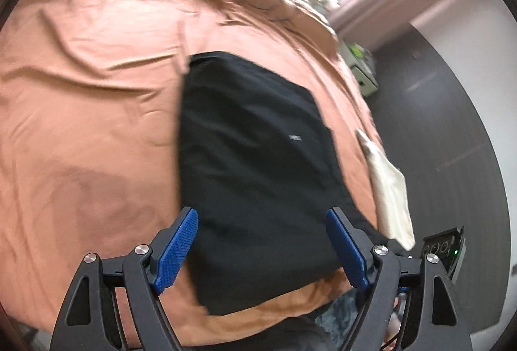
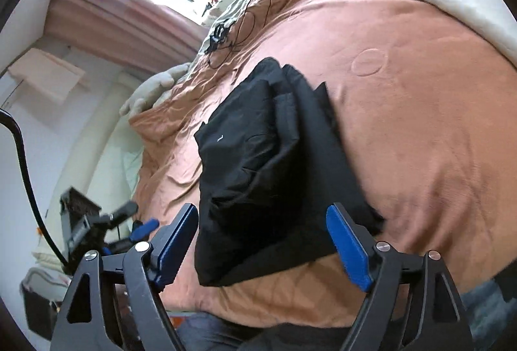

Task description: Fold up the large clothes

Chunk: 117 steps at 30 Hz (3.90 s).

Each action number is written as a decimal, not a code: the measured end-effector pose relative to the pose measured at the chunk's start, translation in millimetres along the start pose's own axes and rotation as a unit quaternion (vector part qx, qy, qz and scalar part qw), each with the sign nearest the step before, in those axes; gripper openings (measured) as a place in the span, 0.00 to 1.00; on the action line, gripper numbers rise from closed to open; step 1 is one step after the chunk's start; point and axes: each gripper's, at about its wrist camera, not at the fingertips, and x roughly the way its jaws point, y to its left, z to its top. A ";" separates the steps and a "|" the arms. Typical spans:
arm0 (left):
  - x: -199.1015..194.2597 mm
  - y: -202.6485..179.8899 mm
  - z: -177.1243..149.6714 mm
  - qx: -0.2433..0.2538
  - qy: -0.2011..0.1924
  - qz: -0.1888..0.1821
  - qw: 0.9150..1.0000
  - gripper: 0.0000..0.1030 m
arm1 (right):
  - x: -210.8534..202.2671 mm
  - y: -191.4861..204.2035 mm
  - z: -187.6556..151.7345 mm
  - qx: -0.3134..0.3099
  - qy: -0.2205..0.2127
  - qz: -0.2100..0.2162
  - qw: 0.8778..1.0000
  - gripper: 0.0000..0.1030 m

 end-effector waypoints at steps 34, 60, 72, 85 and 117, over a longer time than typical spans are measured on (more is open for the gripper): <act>78.0 7.5 -43.4 0.015 0.073 0.025 0.997 0.77 | 28.9 -61.2 -30.2 0.033 0.009 0.002 0.999 0.11; 59.1 12.1 -78.0 0.033 0.096 0.018 0.995 0.53 | -5.2 -74.9 -31.6 0.024 0.022 -0.029 0.999 0.18; 47.7 6.4 -67.7 0.045 0.099 0.033 0.994 0.56 | -24.0 -84.6 -27.5 0.035 0.014 -0.048 0.998 0.55; 61.8 20.8 -5.0 0.006 0.054 0.022 0.998 0.74 | 27.4 -66.2 45.1 -0.001 0.044 -0.003 0.999 0.80; 147.4 45.4 82.5 -0.059 0.055 -0.018 0.997 0.73 | 140.9 -88.2 127.7 0.028 0.152 0.087 0.984 0.61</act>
